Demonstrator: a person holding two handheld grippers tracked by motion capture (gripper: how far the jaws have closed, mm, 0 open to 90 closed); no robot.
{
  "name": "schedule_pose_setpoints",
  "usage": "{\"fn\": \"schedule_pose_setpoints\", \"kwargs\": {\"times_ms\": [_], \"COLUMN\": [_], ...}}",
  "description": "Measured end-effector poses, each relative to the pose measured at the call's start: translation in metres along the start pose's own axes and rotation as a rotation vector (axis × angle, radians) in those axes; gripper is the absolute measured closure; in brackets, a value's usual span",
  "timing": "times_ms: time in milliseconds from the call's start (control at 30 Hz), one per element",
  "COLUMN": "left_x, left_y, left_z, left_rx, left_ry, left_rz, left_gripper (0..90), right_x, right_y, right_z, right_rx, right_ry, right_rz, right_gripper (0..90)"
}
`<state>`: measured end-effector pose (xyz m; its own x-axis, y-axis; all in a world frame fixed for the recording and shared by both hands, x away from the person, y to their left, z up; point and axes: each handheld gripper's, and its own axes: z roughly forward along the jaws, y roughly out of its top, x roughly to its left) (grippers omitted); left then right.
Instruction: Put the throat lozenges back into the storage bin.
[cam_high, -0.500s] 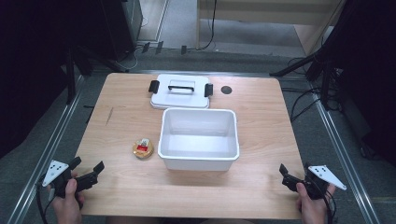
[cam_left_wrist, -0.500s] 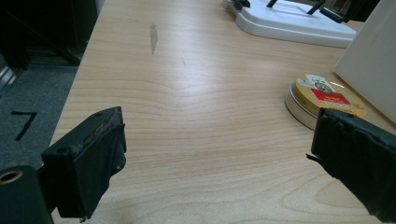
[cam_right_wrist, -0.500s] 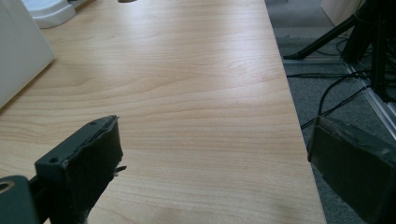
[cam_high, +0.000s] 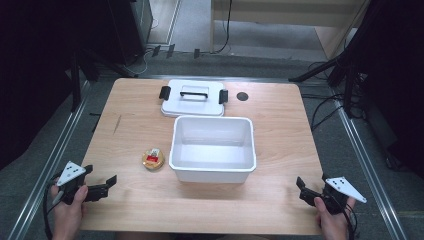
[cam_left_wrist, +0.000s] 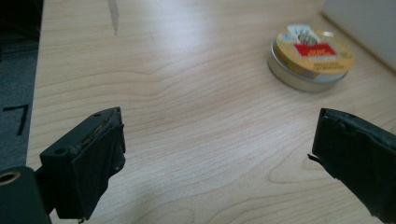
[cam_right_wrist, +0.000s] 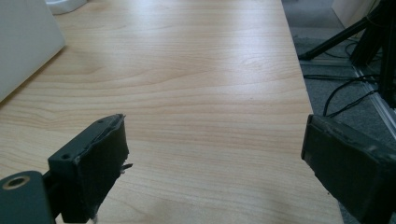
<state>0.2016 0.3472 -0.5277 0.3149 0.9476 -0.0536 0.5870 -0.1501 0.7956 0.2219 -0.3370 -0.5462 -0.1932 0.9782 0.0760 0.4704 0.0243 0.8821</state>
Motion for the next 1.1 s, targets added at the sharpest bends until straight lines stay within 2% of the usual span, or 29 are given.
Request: {"fn": "schedule_pose_setpoints", "kwargs": {"times_ms": [100,200,300,367,600,700,733,767,833,933,1000,1100], "left_x": [-0.004,-0.011,-0.018,-0.021,-0.028,-0.03,-0.03,-0.03,-0.031,-0.033,-0.035,-0.039], "left_y": [0.015,0.027,0.036,0.041,0.054,0.062,0.062,0.066,0.069,0.074,0.077,0.082], "left_z": [0.004,0.009,0.013,0.015,0.028,0.038,0.038,0.042,0.045,0.051,0.055,0.06], "left_rx": [0.099,0.191,0.256,0.296,0.426,0.508,0.508,0.538,0.552,0.579,0.596,0.626], "left_ry": [0.022,0.033,0.033,0.019,0.028,0.004,0.004,-0.006,-0.02,-0.021,-0.013,-0.026], "left_rz": [0.055,0.118,0.162,0.189,0.286,0.321,0.321,0.336,0.345,0.365,0.393,0.422], "left_gripper": [3.1,3.0,3.1,3.1,3.1,3.1,3.1,3.1,3.1,3.0,3.0,3.0], "right_x": [0.003,0.004,0.004,0.003,0.003,0.005,0.005,0.005,0.006,0.005,0.005,0.005], "right_y": [0.0,-0.001,-0.002,-0.002,-0.003,-0.002,-0.002,-0.002,-0.002,-0.002,-0.002,-0.002], "right_z": [-0.001,-0.002,-0.004,-0.005,-0.005,-0.004,-0.004,-0.004,-0.004,-0.004,-0.003,-0.003], "right_rx": [-0.009,-0.022,-0.038,-0.035,-0.022,-0.009,-0.009,-0.007,-0.005,-0.002,-0.002,0.002], "right_ry": [-0.034,-0.04,-0.039,-0.038,-0.046,-0.054,-0.054,-0.055,-0.059,-0.057,-0.056,-0.056], "right_rz": [-0.022,-0.026,-0.029,-0.03,-0.039,-0.044,-0.044,-0.044,-0.046,-0.048,-0.05,-0.05], "right_gripper": [3.3,3.3,3.3,3.7,5.8,6.5,6.5,6.6,6.6,6.7,6.7,6.7]}}
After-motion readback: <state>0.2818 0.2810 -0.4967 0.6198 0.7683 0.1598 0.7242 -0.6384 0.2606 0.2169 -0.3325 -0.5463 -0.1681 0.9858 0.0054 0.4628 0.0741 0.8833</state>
